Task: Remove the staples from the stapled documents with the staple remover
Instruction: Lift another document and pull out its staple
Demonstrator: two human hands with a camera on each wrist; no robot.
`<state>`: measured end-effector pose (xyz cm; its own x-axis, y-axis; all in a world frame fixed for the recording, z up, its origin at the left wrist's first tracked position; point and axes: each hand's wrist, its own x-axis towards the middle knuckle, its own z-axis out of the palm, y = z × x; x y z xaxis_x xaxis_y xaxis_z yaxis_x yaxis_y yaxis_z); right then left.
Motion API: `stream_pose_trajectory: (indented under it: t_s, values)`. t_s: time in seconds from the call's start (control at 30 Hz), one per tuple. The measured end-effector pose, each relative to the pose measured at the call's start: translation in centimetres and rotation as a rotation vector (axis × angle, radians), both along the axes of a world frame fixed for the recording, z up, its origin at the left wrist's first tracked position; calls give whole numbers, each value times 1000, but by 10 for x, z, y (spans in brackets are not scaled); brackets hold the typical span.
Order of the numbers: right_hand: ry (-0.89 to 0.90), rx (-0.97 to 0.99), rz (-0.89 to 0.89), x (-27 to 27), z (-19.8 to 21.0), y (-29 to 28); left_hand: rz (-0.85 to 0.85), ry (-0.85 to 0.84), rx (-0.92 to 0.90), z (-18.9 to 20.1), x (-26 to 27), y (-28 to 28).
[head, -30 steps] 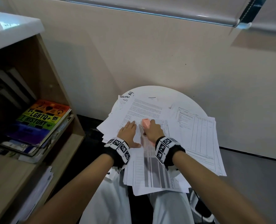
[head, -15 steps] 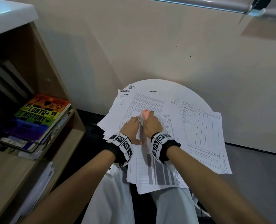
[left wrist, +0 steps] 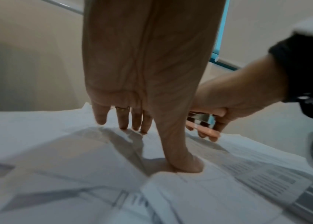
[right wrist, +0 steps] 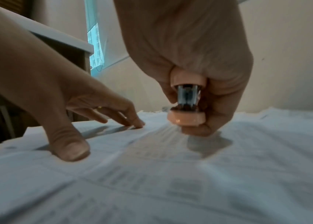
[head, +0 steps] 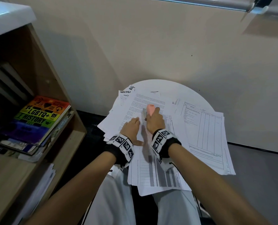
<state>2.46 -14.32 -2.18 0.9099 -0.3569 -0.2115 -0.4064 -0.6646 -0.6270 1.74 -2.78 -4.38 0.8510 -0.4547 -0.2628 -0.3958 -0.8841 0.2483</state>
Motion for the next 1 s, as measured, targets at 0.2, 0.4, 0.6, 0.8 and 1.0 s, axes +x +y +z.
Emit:
stream_pose_trajectory:
  t_s: [0.2,0.4,0.6,0.8,1.0]
  values:
    - [6,-95,-21,-31,-1,-72,129,0,136,10,-2,-24]
    - [95,-184,-10,-44,-11,-101,44,2,-14,-1,-16,-85]
    - [91,-208,30,-39,-10,-102,55,62,-156,-6,-18,-95]
    - [120,-183,-1,-36,-12,-100,59,49,-171,-7,-17,-96]
    - [153,-196,6,-32,-6,-98,53,49,-153,-9,-15,-96]
